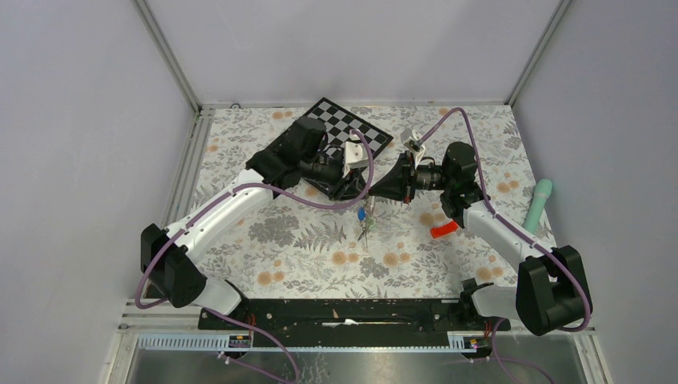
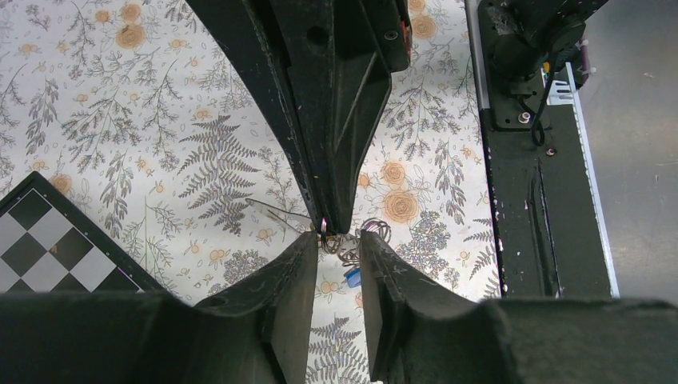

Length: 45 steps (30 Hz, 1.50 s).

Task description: Put the keys on the keyring

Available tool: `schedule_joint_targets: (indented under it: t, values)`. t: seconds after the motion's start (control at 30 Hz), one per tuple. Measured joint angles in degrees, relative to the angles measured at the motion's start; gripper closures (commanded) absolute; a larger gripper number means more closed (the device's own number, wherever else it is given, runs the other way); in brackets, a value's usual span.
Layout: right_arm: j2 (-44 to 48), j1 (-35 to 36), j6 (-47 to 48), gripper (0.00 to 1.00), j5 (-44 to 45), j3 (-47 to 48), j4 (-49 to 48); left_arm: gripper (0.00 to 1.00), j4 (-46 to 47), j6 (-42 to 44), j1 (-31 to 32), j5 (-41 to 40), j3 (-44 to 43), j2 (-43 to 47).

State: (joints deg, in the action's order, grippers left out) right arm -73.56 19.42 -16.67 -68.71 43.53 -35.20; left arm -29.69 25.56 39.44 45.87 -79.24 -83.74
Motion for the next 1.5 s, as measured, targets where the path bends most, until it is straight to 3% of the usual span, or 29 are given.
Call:
schedule_joint_targets:
  t: [0.23,0.4,1.5]
  values:
    - [0.0,0.02,0.0,1.0,0.0,0.0,0.0,0.57,0.07,-0.2,-0.24,-0.26,0.0,0.0]
    - [0.0,0.0,0.0,1.0,0.0,0.0,0.0,0.57,0.87,-0.39,-0.81,-0.68,0.63,-0.02]
    - [0.02,0.02,1.97,1.0,-0.02,0.0,0.81,0.97,1.16,-3.85,-1.22,3.23,1.95,-2.36]
